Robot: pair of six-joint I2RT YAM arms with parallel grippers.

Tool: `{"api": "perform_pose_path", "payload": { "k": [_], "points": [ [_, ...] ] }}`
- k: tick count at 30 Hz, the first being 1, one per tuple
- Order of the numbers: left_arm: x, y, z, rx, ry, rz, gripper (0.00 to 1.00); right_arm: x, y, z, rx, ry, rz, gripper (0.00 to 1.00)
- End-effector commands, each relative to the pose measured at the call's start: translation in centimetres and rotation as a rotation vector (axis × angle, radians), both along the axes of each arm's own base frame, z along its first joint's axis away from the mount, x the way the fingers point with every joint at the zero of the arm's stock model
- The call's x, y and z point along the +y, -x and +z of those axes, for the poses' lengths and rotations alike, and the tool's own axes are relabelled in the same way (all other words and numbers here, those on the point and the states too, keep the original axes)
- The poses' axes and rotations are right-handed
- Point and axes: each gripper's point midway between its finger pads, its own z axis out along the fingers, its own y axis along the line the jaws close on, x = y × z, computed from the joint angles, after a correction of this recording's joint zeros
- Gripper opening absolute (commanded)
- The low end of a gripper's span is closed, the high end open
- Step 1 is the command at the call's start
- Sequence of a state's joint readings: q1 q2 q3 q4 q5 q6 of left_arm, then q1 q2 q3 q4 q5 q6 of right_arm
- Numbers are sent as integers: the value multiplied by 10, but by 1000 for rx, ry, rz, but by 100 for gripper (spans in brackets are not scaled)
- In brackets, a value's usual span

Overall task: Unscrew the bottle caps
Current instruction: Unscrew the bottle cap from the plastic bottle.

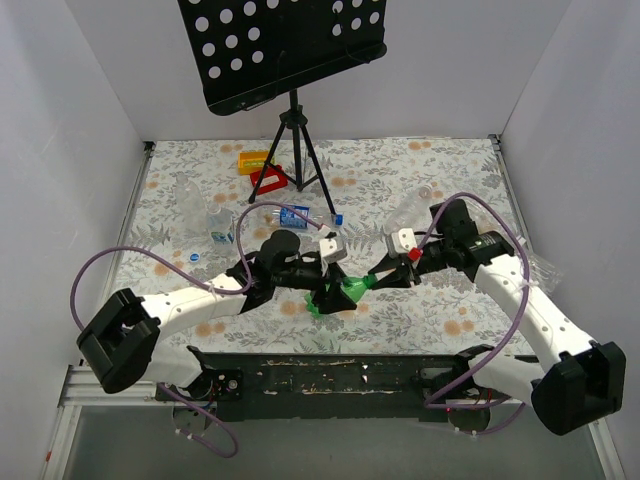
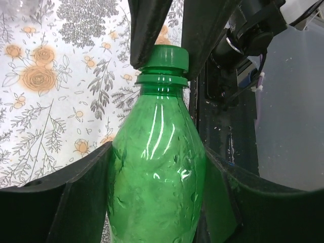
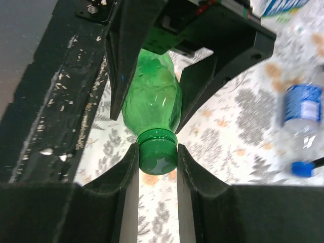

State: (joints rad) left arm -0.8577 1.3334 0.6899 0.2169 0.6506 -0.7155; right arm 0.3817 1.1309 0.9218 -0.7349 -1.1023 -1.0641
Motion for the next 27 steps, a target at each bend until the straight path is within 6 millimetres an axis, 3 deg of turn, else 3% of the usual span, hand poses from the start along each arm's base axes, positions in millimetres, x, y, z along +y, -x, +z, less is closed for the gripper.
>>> {"api": "perform_pose_path", "payload": {
  "k": [1,4,7,8,12,15,20,27],
  "points": [
    [16,16,5,49,20,-96,16,-2,-22,1,-221,1,8,1],
    [19,8,0,18,-18,-59,15,1,-19,2,-127,-9,4,1],
    [24,0,-5,-13,-52,-10,12,4,-20,4,-35,-18,-44,7],
    [25,-1,-7,-15,-64,-2,12,5,-22,6,-4,-18,-69,13],
    [30,-6,-12,-30,-87,39,11,7,-25,16,112,-19,-144,50],
    [34,-9,-15,-53,-104,80,11,6,-30,19,166,13,-195,64],
    [39,-8,-16,-108,-121,129,11,-2,-31,20,248,80,-252,70],
    [42,-3,-27,-173,-172,187,10,-6,-23,3,362,99,-280,70]
  ]
}}
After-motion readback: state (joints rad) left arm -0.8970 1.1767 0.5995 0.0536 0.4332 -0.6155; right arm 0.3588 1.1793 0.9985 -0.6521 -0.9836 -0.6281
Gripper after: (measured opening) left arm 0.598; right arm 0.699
